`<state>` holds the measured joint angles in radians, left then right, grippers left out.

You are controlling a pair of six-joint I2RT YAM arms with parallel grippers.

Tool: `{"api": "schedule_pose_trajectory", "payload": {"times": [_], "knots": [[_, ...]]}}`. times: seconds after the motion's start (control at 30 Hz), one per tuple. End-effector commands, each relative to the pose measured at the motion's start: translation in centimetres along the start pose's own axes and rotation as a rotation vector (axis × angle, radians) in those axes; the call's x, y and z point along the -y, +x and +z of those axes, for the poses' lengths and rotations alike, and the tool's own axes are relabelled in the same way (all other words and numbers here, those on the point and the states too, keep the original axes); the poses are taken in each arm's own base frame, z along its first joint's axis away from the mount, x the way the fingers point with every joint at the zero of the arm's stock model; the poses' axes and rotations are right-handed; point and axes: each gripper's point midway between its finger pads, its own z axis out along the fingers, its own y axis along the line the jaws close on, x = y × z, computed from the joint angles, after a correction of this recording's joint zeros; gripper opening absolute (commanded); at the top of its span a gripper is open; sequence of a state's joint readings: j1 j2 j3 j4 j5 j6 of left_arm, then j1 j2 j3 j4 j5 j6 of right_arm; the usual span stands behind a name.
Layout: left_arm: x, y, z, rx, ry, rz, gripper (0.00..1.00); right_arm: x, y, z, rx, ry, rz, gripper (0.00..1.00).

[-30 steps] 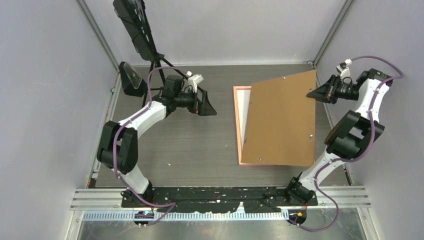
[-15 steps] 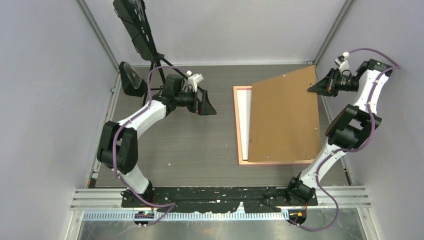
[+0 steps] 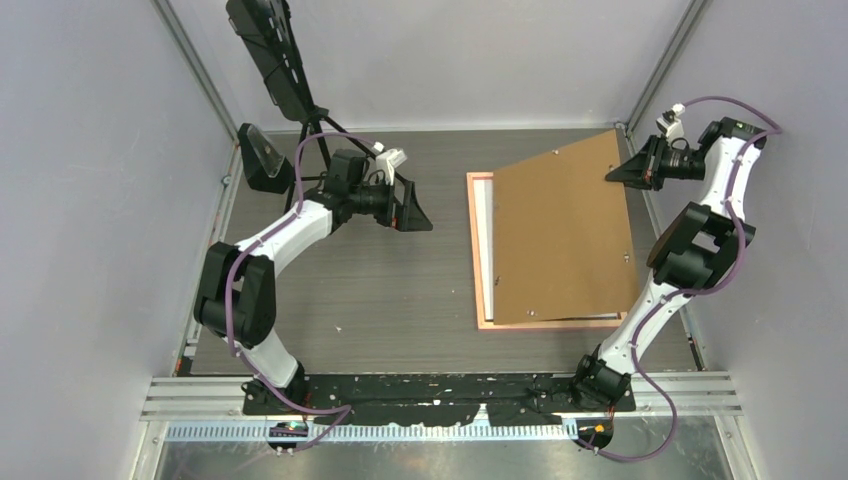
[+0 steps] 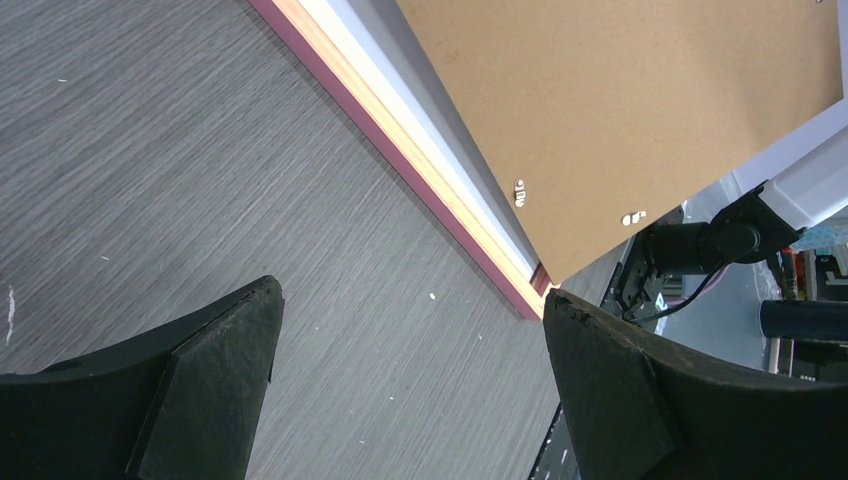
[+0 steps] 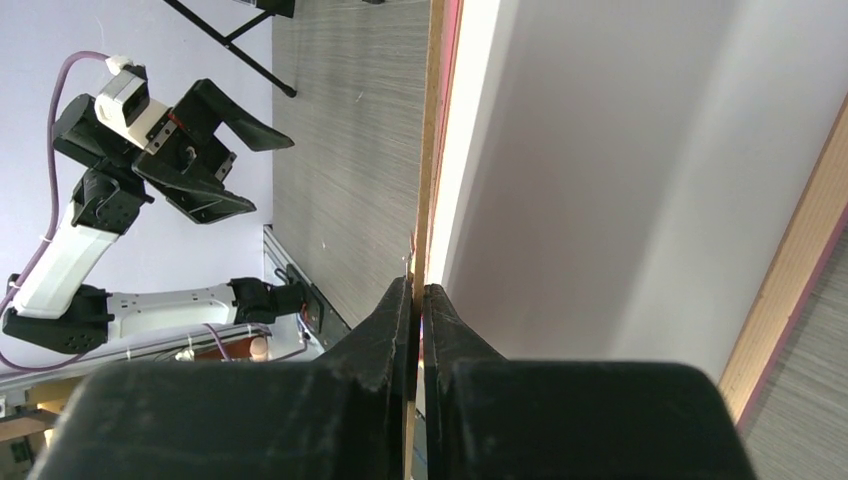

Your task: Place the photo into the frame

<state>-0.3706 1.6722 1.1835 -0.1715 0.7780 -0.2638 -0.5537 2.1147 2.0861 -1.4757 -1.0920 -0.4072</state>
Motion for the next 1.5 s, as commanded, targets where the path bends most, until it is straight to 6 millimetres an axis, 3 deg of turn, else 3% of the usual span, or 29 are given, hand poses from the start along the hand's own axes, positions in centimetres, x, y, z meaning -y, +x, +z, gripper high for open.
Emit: {"api": "schedule_pose_trajectory", "payload": {"times": [0.0, 0.73, 1.0, 1.47], "knots": [[0.8, -1.9, -0.5, 0.037, 0.014, 0.047, 1.0, -1.6, -1.9, 0.5, 0.046, -0.072, -0.046, 0.06], [0.7, -1.8, -0.4, 0.025, 0.023, 0.036, 0.99, -0.5, -3.7, 3.4, 0.053, -0.1, -0.03, 0.05], [0.6, -1.6, -0.2, 0.015, 0.023, 0.027, 0.99, -0.3, -3.1, 4.6, 0.025, -0.106, -0.025, 0.05], [0.4, -1.5, -0.1, 0.008, 0.019, 0.021, 0.99, 1.9, -2.1, 5.9, -0.012, -0.094, 0.013, 0.05]]}}
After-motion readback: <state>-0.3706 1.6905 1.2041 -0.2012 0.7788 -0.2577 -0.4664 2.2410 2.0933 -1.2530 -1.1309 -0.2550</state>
